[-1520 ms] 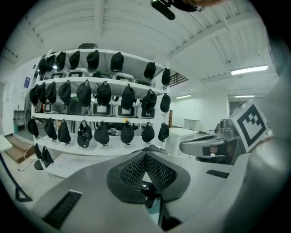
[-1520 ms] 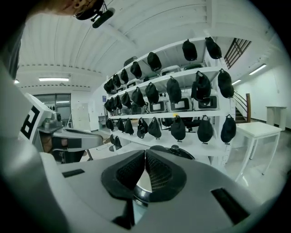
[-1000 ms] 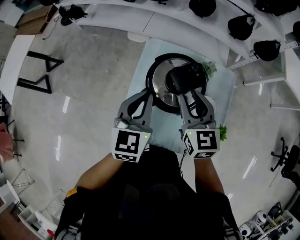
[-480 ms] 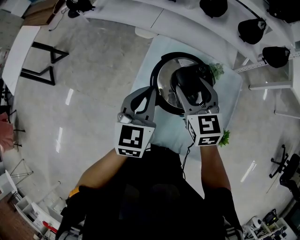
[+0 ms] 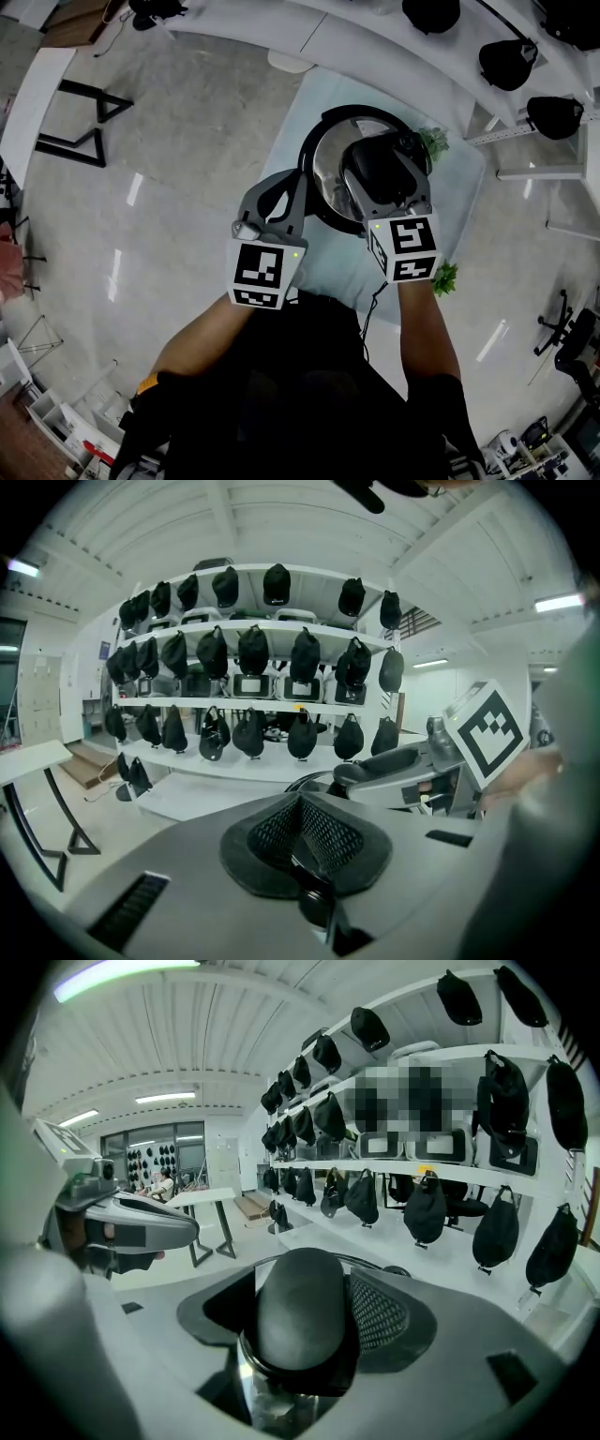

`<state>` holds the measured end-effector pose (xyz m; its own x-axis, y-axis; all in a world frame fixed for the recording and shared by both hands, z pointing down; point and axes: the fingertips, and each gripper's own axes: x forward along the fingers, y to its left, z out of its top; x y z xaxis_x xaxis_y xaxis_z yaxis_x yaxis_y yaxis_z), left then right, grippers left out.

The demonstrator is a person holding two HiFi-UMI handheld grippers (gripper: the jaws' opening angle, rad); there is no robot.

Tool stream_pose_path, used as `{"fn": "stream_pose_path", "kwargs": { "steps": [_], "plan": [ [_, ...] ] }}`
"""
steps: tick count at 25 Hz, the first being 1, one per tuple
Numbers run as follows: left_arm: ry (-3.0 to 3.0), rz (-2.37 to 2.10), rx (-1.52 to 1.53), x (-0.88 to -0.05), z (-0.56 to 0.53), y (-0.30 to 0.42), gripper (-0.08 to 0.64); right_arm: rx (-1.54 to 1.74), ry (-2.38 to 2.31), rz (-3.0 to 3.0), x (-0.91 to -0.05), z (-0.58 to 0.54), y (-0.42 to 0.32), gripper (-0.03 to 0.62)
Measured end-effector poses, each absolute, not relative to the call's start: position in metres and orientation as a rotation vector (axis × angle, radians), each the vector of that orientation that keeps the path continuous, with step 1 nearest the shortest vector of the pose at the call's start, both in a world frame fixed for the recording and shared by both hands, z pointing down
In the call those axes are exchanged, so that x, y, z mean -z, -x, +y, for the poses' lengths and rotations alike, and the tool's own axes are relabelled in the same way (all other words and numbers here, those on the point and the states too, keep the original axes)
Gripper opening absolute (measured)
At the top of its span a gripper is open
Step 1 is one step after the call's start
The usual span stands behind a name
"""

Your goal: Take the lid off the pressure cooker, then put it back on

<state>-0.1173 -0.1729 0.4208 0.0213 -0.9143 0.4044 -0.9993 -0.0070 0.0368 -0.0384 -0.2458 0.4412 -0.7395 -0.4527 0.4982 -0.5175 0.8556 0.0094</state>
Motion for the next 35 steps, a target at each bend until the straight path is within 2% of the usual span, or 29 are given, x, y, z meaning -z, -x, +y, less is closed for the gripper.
{"fn": "stream_pose_path", "kwargs": {
  "steps": [35],
  "plan": [
    [-2.000, -1.934, -0.370, -0.425, -0.175, 0.127, 0.007, -0.134, -0.604, -2.518, -0.449, -0.248, 0.042, 0.305]
  ]
}}
